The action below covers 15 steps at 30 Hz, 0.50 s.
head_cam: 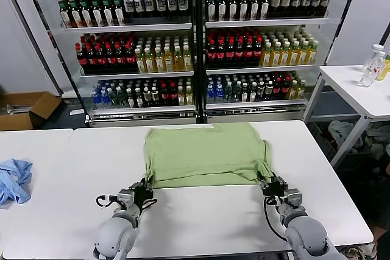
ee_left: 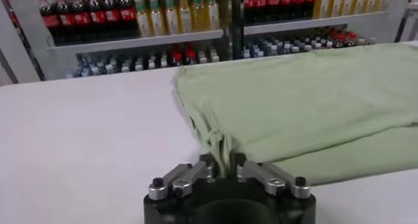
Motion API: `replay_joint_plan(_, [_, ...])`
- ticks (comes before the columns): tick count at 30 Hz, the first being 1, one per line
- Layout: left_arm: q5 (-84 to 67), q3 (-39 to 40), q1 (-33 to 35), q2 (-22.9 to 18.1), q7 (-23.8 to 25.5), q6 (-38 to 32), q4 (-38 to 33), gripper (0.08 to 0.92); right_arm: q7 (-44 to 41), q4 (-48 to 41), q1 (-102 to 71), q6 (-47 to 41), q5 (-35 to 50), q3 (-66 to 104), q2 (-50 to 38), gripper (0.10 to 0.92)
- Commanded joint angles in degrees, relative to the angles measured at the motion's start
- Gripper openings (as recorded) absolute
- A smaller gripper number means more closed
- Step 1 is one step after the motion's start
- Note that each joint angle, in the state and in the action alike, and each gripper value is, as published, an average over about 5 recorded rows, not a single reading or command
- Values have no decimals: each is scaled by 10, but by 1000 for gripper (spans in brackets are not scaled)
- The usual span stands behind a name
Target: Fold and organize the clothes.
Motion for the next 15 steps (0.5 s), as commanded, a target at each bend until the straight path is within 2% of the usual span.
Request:
replay_joint_plan(1, [-28, -23, 109, 22, 6, 5, -112, 125, 2, 85, -77, -4, 10, 18, -29, 249])
replay_joint_plan(6, [-24, -48, 201, 37, 1, 5, -208, 98, 7, 178, -174, -6, -4, 62, -40, 154])
replay_joint_plan(15, [10, -80, 338, 41, 3, 4, -306, 98, 16, 291, -349, -7, -85, 123, -14, 151])
